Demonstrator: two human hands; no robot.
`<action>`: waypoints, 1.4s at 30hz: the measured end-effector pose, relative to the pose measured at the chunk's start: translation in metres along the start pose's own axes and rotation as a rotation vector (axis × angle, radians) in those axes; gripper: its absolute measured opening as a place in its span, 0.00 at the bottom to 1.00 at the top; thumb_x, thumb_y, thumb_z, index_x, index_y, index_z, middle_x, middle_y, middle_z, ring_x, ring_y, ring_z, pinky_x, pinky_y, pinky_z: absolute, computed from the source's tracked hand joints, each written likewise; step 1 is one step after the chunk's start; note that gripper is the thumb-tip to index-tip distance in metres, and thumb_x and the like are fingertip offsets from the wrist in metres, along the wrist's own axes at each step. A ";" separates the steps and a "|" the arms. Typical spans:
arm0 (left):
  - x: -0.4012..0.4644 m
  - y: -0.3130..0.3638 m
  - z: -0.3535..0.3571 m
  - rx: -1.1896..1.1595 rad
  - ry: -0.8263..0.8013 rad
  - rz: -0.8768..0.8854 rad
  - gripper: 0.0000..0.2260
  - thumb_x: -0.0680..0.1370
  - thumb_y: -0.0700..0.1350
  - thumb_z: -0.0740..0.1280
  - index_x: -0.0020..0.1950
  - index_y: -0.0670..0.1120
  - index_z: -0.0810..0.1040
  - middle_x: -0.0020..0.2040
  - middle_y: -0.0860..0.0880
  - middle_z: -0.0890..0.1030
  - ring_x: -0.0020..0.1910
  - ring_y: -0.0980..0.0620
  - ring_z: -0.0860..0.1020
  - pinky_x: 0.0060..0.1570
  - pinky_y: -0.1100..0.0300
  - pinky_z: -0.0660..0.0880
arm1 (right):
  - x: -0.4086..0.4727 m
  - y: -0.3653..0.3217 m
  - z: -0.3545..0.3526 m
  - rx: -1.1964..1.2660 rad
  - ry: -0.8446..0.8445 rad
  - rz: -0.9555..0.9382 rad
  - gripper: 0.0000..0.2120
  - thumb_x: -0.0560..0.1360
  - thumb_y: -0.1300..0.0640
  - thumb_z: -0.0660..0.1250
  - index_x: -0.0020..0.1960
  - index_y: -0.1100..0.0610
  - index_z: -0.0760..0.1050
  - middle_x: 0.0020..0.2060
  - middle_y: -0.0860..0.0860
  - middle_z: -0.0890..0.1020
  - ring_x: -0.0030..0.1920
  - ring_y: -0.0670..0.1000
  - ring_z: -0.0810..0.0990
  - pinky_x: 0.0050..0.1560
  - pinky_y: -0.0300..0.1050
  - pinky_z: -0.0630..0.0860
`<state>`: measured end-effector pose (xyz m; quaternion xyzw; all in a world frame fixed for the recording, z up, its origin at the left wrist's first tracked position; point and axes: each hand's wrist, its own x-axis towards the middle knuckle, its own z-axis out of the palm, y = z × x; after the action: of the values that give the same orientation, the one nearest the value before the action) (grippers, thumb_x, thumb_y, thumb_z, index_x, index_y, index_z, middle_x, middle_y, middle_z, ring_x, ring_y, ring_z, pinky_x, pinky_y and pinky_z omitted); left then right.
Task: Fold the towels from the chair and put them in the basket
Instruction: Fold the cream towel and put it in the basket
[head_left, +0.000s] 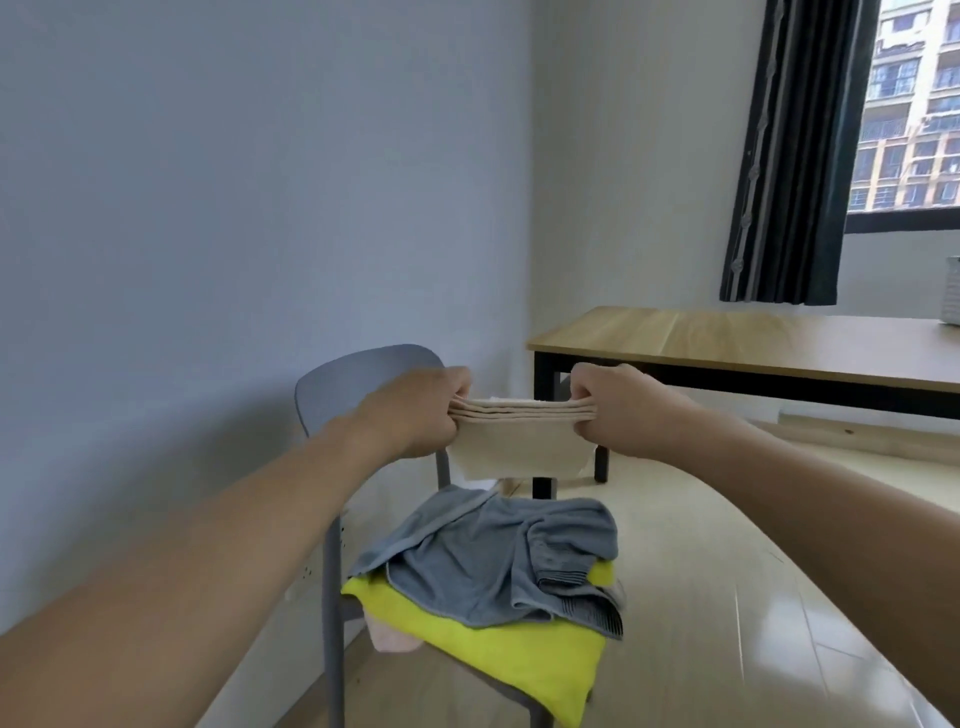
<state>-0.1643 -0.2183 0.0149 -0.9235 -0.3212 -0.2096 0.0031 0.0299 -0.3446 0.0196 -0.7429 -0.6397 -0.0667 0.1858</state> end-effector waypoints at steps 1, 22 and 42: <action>-0.012 -0.001 0.017 -0.029 -0.070 -0.007 0.08 0.71 0.34 0.60 0.40 0.47 0.66 0.37 0.47 0.73 0.35 0.48 0.69 0.32 0.57 0.61 | -0.008 0.003 0.018 -0.010 -0.048 0.012 0.06 0.75 0.58 0.64 0.42 0.52 0.68 0.39 0.50 0.77 0.35 0.49 0.74 0.34 0.41 0.72; 0.011 -0.056 0.214 -0.706 -0.388 -0.466 0.03 0.77 0.39 0.64 0.45 0.46 0.72 0.43 0.47 0.75 0.40 0.50 0.73 0.35 0.59 0.71 | 0.039 0.075 0.169 0.091 -0.508 0.188 0.11 0.74 0.48 0.68 0.51 0.53 0.73 0.47 0.51 0.78 0.47 0.52 0.76 0.47 0.44 0.73; 0.072 -0.070 0.199 -0.172 -0.452 -0.158 0.03 0.70 0.43 0.65 0.37 0.50 0.72 0.42 0.49 0.75 0.44 0.49 0.73 0.38 0.59 0.69 | 0.080 0.078 0.176 0.076 -0.422 0.118 0.11 0.72 0.55 0.68 0.52 0.57 0.75 0.46 0.51 0.79 0.48 0.52 0.77 0.51 0.46 0.77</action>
<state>-0.0785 -0.0917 -0.1472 -0.9159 -0.3657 -0.0240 -0.1635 0.0953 -0.2152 -0.1308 -0.7689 -0.6219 0.1255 0.0792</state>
